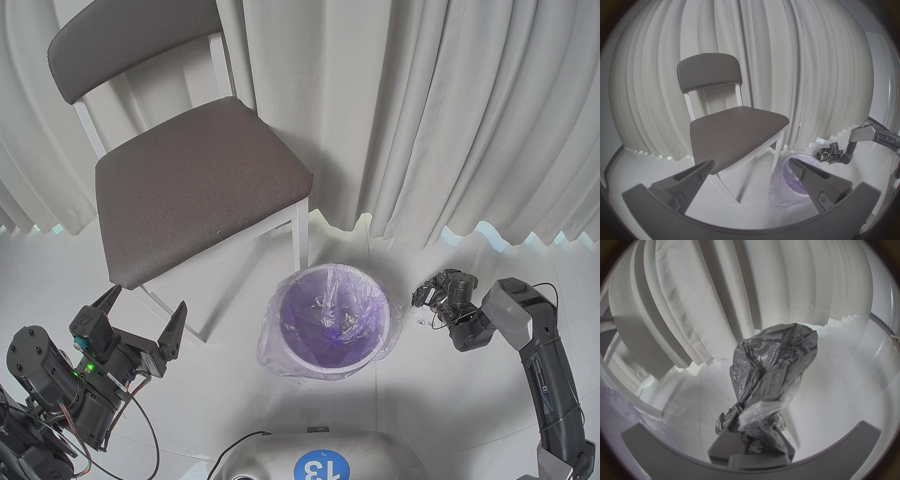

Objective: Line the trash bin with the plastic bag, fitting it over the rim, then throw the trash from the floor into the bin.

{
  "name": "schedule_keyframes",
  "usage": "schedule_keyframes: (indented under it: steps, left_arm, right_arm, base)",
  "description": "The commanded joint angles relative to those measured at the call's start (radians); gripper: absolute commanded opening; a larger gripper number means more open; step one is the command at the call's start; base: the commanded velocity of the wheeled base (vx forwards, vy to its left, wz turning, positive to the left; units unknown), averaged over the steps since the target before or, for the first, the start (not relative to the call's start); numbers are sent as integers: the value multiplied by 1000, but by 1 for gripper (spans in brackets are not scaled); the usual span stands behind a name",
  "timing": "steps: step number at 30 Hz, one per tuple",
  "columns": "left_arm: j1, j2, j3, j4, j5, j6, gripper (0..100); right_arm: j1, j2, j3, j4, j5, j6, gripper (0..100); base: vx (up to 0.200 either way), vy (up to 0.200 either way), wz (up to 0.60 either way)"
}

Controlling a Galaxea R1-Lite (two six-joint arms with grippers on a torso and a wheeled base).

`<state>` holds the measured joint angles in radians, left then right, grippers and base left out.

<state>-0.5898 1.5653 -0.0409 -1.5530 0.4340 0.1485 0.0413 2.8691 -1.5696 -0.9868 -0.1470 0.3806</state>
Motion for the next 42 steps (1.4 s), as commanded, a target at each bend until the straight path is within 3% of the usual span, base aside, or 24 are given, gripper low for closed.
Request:
schedule_keyframes:
  steps: [1, 5, 8, 14, 20, 22, 28, 30, 31, 34, 37, 42]
  left_arm:
    - [-2, 1, -1, -18, 0, 14, 100]
    - [-2, -7, -1, -18, 0, 48, 100]
    - [-2, -18, 10, -18, -1, 69, 100]
    - [-2, -19, 26, -18, -3, 88, 100]
    - [-2, -27, 27, -18, -3, 91, 100]
    - [-2, -25, 27, -18, -3, 91, 100]
    - [-2, -21, 27, -18, -3, 91, 100]
    - [-2, -21, 27, -18, -3, 91, 100]
    - [-2, -18, 27, -18, -3, 91, 100]
    - [-2, -8, 27, -18, -3, 91, 100]
    - [-4, -5, 27, -18, -3, 91, 100]
    - [-7, -8, 27, -18, -3, 91, 100]
  right_arm:
    - [-58, -143, 169, -3, 69, -62, 0]
    - [-121, -326, 364, -69, 176, -187, 0]
    - [-135, -470, 500, -145, 251, -224, 0]
    - [-78, -685, 657, -168, 288, -229, 0]
    - [88, -869, 826, -294, 288, -229, 0]
    - [193, -946, 899, -343, 276, -230, 0]
    - [388, -998, 967, -417, 228, -230, 0]
    - [416, -992, 973, -441, 221, -229, 0]
    - [491, -979, 990, -497, 210, -223, 0]
    - [580, -875, 1010, -556, 208, -217, 0]
    - [640, -755, 994, -584, 198, -215, 0]
    - [675, -610, 928, -584, 190, -178, 0]
  base:
    - [0, 0, 0]
    - [0, 0, 0]
    - [0, 0, 0]
    - [0, 0, 0]
    - [0, 0, 0]
    - [0, 0, 0]
    - [0, 0, 0]
    - [0, 0, 0]
    - [0, 0, 0]
    - [0, 0, 0]
    - [0, 0, 0]
    - [0, 0, 0]
